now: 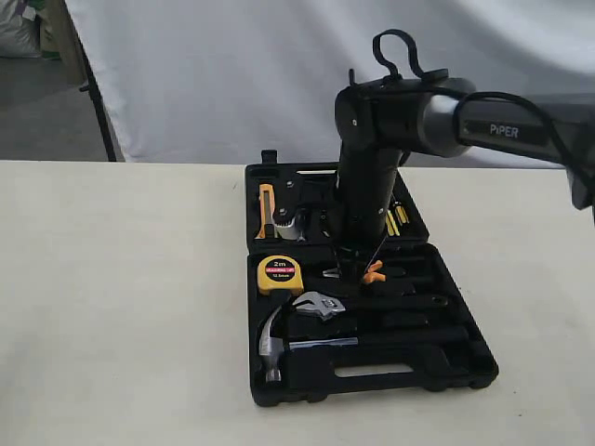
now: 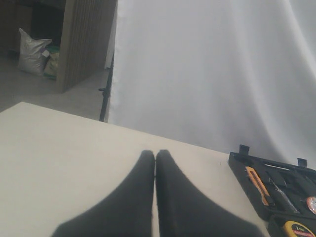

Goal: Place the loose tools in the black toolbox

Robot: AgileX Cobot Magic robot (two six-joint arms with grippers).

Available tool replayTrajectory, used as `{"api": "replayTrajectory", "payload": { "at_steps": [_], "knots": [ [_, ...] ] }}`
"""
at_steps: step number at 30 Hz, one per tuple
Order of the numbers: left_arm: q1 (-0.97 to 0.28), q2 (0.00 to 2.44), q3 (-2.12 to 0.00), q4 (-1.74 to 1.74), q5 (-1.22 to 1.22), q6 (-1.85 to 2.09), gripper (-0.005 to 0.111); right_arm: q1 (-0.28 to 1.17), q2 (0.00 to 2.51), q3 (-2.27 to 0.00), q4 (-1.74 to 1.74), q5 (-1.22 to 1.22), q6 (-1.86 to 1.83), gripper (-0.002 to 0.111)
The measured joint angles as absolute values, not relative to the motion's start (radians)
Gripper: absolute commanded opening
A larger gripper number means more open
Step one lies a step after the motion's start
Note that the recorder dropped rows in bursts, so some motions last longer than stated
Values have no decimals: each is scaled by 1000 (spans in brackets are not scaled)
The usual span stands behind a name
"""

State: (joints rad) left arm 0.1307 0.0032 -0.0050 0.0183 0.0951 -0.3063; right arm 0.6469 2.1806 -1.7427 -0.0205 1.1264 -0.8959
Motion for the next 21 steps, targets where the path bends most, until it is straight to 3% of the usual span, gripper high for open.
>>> {"api": "replayTrajectory", "payload": {
  "at_steps": [5,15,21],
  "knots": [
    [131,3,-5,18,95,-306,1,646,2181,-1743,-21,1118,-885,28],
    [131,3,-5,18,95,-306,1,624,2181,-1743,0,1141,-857,31],
    [131,3,-5,18,95,-306,1,593,2181,-1743,67,1168,-905,51]
  ]
}}
